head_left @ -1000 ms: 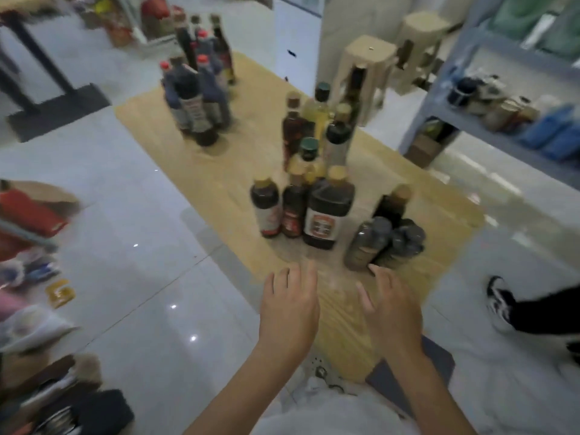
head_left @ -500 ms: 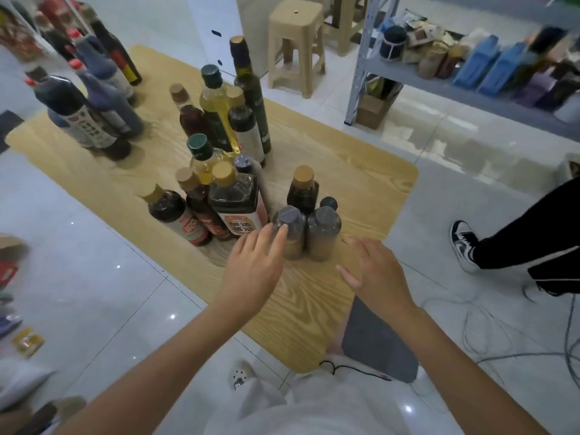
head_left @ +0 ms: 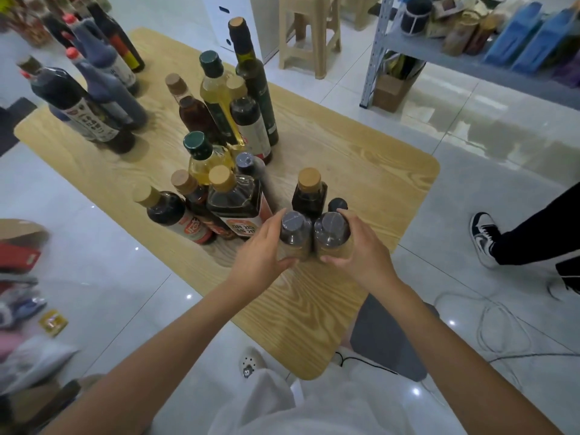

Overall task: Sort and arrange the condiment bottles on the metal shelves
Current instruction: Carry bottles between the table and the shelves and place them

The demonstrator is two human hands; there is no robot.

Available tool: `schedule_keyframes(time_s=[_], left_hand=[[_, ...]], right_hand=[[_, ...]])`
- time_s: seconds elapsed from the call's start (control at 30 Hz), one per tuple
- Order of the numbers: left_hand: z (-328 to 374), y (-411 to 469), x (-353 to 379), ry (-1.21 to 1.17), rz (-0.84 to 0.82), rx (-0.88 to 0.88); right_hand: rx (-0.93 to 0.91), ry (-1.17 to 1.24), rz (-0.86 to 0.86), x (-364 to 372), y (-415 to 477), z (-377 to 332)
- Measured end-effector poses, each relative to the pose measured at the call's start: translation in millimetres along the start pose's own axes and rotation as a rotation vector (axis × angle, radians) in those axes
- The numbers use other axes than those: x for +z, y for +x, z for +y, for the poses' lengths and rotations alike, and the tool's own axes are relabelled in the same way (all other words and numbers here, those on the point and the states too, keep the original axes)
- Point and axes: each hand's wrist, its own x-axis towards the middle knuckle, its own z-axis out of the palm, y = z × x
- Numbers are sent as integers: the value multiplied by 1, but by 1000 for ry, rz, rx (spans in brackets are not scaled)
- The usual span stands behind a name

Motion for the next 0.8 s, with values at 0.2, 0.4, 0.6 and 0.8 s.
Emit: schedule_keyframes(time_s=[0.2,0.4,0.6,0.8], left_hand=[[4,17,0,-271,-51,-44],[2,10,2,-339,2,-36],[-21,-37,-7,-365,10,-20],[-71,-124,-49,-508,174,-123]], right_hand=[[-33,100,13,3,11,4],[2,130,16,0,2,-3],[23,123,-50,7,-27,-30],[-150,95,-183,39,-51,-113]])
